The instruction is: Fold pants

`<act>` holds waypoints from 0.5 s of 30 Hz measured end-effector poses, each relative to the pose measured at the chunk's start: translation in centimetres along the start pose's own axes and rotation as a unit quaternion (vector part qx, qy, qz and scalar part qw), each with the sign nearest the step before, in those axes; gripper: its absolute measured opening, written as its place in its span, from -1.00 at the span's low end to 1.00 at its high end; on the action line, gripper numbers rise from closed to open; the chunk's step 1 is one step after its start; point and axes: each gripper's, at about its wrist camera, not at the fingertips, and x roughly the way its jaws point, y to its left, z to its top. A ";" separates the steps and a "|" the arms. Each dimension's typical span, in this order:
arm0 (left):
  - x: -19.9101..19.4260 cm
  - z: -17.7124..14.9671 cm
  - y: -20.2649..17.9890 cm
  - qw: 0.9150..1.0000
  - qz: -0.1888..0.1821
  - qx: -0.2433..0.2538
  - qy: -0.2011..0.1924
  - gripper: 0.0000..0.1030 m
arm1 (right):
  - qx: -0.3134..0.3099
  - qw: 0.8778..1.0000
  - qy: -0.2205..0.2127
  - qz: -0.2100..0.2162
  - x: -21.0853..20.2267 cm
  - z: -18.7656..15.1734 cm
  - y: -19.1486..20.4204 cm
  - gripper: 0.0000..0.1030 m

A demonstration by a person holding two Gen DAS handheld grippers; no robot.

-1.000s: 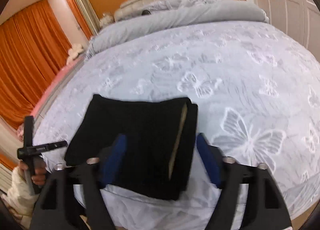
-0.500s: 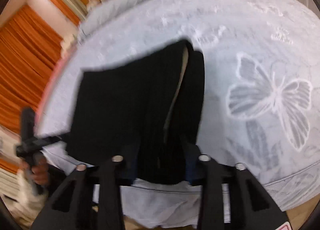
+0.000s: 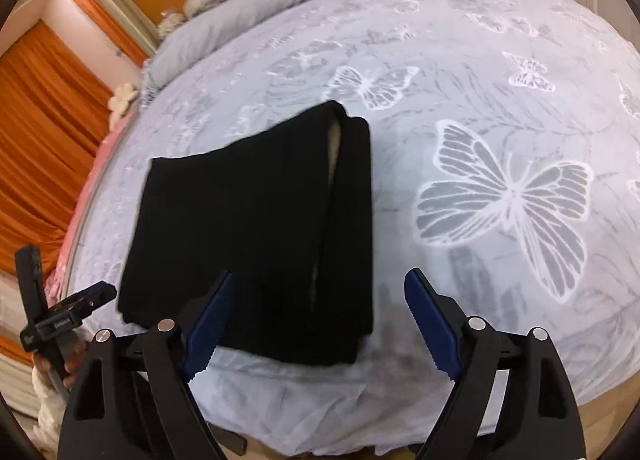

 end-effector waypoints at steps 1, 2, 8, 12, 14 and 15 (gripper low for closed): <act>0.9 0.3 -0.2 1.000 -0.007 -0.007 0.013 0.90 | 0.010 1.000 0.021 0.000 1.0 0.2 -0.4 0.64; 1.5 0.4 0.0 1.000 -0.014 -0.012 0.021 0.90 | 0.022 0.999 0.040 0.018 1.8 0.1 -0.8 0.64; 4.2 -0.5 -0.4 0.995 -0.074 -0.043 0.052 0.91 | 0.031 0.995 0.054 0.081 2.9 -0.9 -0.5 0.67; 4.7 0.0 -1.1 0.994 -0.094 -0.037 0.049 0.91 | 0.023 0.995 0.048 0.085 3.4 -1.1 0.3 0.82; 4.9 0.2 -1.1 0.993 -0.105 -0.038 0.045 0.91 | 0.007 0.996 0.043 0.075 3.6 -1.2 0.9 0.78; 4.9 0.3 -1.2 0.993 -0.105 -0.036 0.043 0.90 | 0.001 0.997 0.040 0.069 3.7 -1.2 1.1 0.72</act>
